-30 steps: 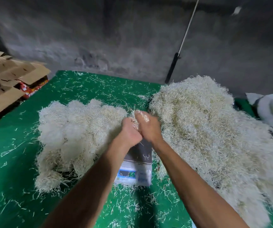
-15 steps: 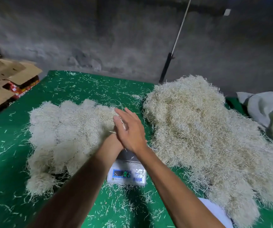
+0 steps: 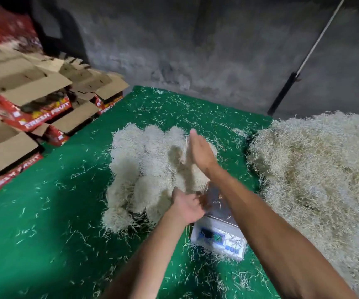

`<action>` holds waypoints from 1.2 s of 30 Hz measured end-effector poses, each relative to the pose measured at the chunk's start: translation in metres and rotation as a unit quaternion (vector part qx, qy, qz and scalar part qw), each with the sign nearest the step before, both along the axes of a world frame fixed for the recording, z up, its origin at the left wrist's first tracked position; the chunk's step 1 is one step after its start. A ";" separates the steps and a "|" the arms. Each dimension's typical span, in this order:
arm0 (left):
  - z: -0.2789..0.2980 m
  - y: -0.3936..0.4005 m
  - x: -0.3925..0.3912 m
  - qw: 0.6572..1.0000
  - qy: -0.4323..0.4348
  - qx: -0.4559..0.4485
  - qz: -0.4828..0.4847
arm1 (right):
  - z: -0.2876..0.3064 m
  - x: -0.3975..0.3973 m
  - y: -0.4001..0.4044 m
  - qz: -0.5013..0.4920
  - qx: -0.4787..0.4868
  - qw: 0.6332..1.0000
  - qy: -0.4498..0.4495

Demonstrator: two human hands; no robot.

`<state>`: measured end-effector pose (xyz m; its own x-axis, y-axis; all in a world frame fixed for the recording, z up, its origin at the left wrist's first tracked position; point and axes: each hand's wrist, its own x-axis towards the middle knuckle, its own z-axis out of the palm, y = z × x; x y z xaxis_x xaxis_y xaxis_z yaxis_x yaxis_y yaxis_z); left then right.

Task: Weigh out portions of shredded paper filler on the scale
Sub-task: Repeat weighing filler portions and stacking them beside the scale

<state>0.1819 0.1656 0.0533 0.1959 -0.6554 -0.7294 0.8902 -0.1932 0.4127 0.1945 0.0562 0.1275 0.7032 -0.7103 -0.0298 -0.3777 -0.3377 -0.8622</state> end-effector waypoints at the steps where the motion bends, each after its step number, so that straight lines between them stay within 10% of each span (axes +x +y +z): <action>1: -0.004 0.002 0.003 0.996 0.066 0.005 0.053 | 0.016 0.012 -0.003 -0.002 0.023 0.999 -0.035; 15: -0.027 -0.093 -0.052 1.000 0.013 -0.017 0.012 | -0.105 -0.126 -0.071 -0.058 -0.064 0.985 0.152; 27: -0.077 -0.217 -0.160 0.936 -0.167 0.075 -0.301 | -0.197 -0.319 -0.160 -0.019 -0.083 0.926 0.367; 36: -0.123 -0.239 -0.203 0.906 -0.305 0.156 -0.249 | -0.218 -0.330 -0.115 -0.269 0.162 0.947 -0.071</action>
<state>-0.0211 -0.0731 -0.0697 0.3609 -0.5542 -0.7501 0.2856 -0.7000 0.6546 -0.1350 -0.0589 -0.0902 0.2551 -0.9365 -0.2406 -0.2926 0.1624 -0.9423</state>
